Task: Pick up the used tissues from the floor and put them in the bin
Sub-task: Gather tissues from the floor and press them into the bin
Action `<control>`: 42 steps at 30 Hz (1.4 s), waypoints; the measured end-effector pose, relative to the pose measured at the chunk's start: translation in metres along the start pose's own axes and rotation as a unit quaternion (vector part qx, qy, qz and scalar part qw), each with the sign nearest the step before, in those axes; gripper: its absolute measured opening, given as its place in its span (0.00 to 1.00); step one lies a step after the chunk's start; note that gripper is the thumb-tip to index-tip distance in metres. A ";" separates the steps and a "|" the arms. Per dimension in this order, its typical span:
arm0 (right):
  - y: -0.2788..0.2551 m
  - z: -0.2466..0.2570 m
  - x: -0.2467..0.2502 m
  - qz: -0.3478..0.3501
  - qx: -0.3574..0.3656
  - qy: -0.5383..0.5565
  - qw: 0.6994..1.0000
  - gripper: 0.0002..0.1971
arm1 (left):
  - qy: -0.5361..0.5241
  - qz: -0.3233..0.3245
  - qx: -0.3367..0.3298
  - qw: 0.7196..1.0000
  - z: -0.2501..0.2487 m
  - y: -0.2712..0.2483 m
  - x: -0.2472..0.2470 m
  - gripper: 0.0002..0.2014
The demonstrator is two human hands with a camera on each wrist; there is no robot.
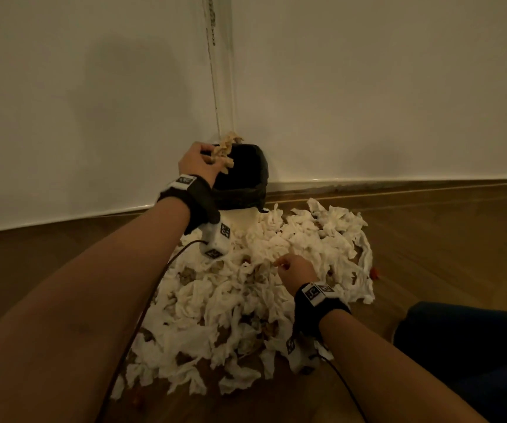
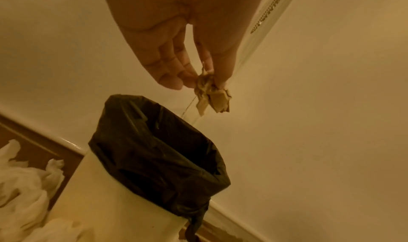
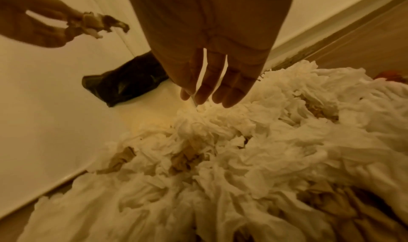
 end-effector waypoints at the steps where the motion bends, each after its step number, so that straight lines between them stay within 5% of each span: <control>1: 0.001 -0.001 -0.001 0.008 0.003 -0.018 1.000 0.12 | 0.012 0.001 -0.001 1.000 0.001 0.002 -0.005 0.20; 8: 0.007 -0.013 -0.014 0.047 0.011 -0.103 0.994 0.12 | 0.028 -0.026 -0.060 0.997 0.016 -0.018 -0.025 0.17; 24: -0.020 -0.034 -0.080 0.170 0.055 -0.322 0.930 0.34 | 0.200 0.207 0.012 0.958 0.145 -0.121 -0.084 0.09; 29: -0.024 -0.038 -0.080 0.142 0.060 -0.337 0.929 0.18 | 0.228 0.227 0.015 0.947 0.170 -0.137 -0.079 0.09; 34: -0.006 -0.009 -0.063 0.064 0.102 -0.263 0.957 0.14 | 0.251 0.214 0.029 0.944 0.188 -0.141 -0.063 0.10; 38: 0.011 0.000 -0.025 -0.040 0.027 -0.019 0.999 0.10 | 0.276 0.200 0.014 0.940 0.190 -0.145 -0.054 0.12; 42: 0.014 0.004 0.006 -0.107 -0.021 0.233 0.966 0.08 | 0.286 0.208 0.011 0.935 0.192 -0.151 -0.050 0.12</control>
Point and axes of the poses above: each hand's wrist, its own y-axis towards the middle knuckle, its own x-axis out of the back of the hand, z = x × y, the point moved 10 cm from there along y, towards the middle knuckle, and after that the axes turned 4 degrees about -y, right-handed, at the moved point
